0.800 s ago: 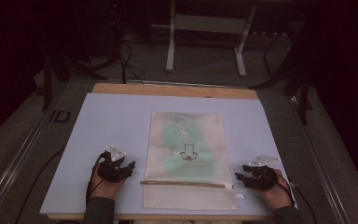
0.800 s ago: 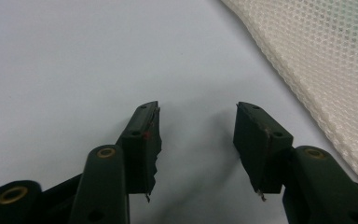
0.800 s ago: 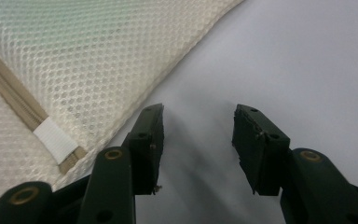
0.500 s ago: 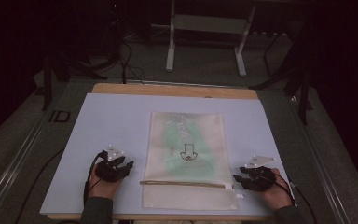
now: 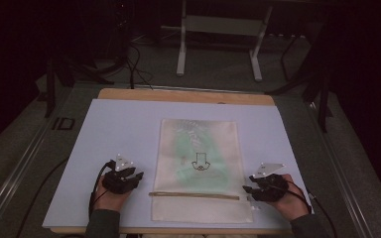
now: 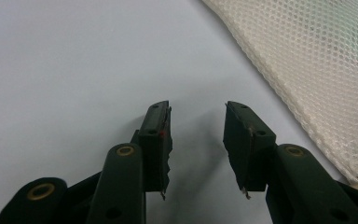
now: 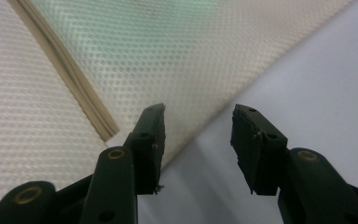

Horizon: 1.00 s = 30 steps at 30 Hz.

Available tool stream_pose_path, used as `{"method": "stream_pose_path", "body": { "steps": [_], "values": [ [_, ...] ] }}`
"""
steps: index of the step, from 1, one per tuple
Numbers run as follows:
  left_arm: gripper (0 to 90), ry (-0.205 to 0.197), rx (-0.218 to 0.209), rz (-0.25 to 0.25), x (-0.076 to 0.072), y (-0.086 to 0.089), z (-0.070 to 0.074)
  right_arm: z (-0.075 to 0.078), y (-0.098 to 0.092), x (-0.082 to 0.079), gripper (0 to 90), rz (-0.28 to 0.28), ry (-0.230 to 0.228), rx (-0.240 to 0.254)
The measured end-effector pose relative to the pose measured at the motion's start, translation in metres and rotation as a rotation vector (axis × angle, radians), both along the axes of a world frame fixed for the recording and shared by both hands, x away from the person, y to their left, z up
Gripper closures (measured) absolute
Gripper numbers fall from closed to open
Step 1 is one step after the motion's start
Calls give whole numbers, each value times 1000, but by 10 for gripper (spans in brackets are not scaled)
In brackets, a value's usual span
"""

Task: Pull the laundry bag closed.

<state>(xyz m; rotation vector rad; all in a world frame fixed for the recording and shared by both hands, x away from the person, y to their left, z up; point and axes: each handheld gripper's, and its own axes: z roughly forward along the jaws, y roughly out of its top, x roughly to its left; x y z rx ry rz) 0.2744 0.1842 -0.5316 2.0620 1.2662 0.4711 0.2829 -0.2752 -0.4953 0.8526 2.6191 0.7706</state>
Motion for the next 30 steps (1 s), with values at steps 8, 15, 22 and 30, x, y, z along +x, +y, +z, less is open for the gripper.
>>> {"method": "stream_pose_path", "body": {
  "steps": [8,15,22,30],
  "values": [
    [613,2,-9,-8,-1,-1,0,7,16,-1,551,53,4,-26],
    [612,5,-10,-22,-3,-3,0,8,30,-3,550,89,6,-27],
    [612,10,-14,-36,-4,-5,0,10,44,-2,549,119,4,-30],
    [612,7,-13,-41,-5,-8,0,11,63,0,537,175,20,-36]
  ]
}}
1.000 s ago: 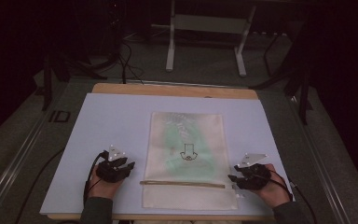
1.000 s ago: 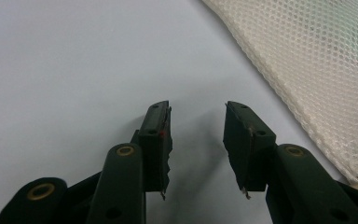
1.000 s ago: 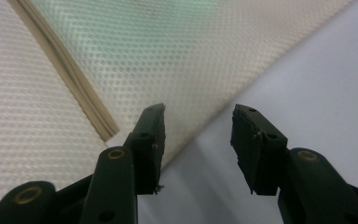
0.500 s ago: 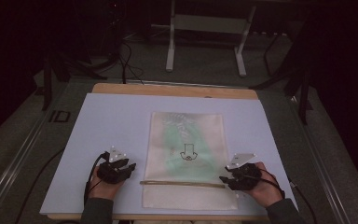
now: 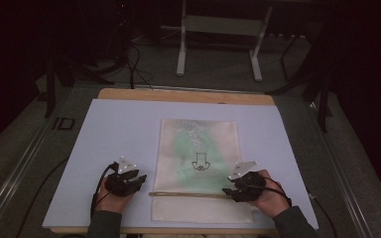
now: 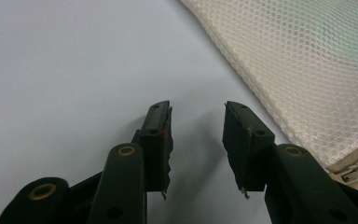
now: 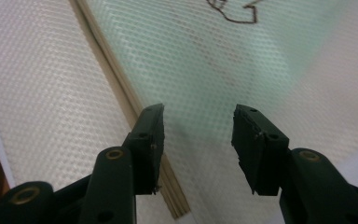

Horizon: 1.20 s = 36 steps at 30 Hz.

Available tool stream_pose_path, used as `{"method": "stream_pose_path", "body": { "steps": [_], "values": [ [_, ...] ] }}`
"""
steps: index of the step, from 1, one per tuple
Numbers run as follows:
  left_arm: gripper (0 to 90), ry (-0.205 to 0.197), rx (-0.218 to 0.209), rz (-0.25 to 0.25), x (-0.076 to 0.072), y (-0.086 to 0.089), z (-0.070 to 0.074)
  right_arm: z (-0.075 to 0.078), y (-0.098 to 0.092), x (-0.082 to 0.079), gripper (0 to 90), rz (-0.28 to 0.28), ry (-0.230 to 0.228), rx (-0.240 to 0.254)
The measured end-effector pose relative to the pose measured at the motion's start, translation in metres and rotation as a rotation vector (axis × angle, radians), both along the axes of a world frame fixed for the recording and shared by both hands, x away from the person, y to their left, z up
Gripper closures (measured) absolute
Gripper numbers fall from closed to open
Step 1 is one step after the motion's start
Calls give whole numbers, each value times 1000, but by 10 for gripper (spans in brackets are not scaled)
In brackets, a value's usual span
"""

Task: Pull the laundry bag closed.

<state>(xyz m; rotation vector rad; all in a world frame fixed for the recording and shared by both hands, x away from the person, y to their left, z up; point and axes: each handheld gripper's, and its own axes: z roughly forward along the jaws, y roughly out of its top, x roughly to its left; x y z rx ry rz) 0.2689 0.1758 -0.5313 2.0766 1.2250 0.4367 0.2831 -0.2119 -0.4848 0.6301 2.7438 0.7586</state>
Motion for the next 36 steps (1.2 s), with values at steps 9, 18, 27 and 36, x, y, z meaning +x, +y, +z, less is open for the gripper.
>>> {"method": "stream_pose_path", "body": {
  "steps": [9,18,27,36],
  "values": [
    [612,-2,1,-21,-1,-4,0,-2,17,1,492,41,21,2],
    [612,-8,-8,-38,-2,-4,1,-4,33,1,502,88,26,-7],
    [610,-6,-5,-49,-2,-6,1,-7,52,2,516,140,28,-2],
    [603,-12,-4,-48,-3,-6,2,-3,69,2,530,180,32,26]
  ]
}}
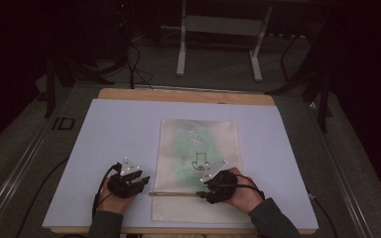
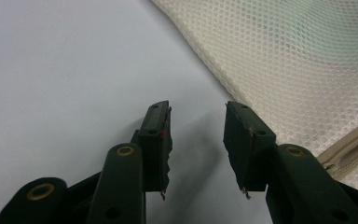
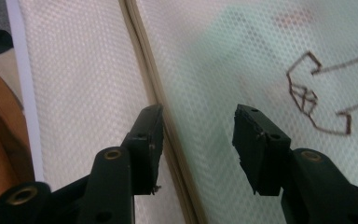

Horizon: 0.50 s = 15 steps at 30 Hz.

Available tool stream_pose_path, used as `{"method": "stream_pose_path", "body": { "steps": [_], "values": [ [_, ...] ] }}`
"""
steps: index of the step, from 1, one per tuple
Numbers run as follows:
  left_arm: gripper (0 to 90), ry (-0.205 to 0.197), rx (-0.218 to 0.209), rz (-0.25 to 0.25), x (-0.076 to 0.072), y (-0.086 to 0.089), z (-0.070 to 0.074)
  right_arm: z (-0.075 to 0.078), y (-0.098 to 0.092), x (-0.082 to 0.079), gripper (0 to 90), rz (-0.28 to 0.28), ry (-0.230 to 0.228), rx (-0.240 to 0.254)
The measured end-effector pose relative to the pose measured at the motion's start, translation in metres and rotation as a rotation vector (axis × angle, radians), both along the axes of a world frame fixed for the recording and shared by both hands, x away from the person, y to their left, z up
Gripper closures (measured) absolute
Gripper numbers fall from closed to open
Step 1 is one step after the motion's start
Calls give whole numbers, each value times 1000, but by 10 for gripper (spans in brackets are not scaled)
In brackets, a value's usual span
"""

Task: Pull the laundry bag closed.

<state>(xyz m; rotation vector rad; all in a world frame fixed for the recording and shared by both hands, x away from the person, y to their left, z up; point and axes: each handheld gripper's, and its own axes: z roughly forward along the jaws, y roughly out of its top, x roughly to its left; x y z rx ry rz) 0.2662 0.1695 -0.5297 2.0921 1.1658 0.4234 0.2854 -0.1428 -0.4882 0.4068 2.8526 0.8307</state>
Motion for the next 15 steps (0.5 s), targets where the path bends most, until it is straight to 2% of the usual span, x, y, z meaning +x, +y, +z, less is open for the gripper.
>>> {"method": "stream_pose_path", "body": {
  "steps": [15],
  "values": [
    [602,-1,0,-6,0,0,1,0,38,0,552,73,3,11]
  ]
}}
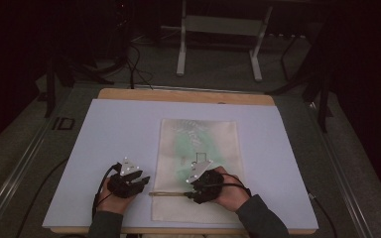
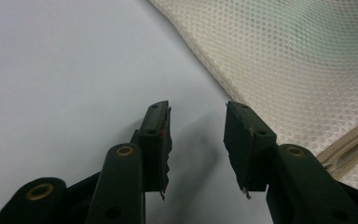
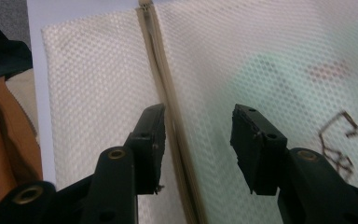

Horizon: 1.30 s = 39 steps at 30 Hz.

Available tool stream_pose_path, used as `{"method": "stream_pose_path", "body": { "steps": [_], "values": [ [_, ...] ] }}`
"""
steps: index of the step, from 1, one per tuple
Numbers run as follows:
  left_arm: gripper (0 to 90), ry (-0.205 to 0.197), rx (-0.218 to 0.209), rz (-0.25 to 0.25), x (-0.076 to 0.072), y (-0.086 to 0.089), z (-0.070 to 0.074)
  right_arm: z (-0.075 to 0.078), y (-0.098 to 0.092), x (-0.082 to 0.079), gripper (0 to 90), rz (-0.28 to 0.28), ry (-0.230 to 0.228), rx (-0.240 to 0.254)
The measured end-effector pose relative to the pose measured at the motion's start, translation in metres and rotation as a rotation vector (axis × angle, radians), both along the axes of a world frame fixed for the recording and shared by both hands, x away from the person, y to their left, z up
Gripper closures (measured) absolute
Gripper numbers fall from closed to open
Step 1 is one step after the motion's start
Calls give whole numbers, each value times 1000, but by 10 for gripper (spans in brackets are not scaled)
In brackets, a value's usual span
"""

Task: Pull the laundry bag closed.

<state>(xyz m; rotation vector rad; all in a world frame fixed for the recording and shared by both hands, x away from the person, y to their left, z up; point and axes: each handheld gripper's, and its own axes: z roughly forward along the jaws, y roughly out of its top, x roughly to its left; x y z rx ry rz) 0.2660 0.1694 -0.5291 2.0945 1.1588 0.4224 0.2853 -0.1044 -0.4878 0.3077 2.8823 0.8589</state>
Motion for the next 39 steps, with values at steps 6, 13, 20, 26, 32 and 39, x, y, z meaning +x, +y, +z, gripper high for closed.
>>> {"method": "stream_pose_path", "body": {
  "steps": [6,13,20,26,32,39],
  "values": [
    [602,-1,1,-3,0,-1,0,-2,15,0,565,26,3,2],
    [601,-3,2,-8,0,-1,0,-3,35,-1,611,60,4,10],
    [598,-5,3,-6,0,-1,1,-6,53,-4,676,102,3,12],
    [598,-8,0,-4,0,0,1,-10,62,-4,706,113,15,13],
    [598,-13,-5,3,0,1,2,-14,75,-4,729,124,22,18],
    [594,-13,-7,5,0,2,2,-16,85,-3,734,124,21,28]
  ]
}}
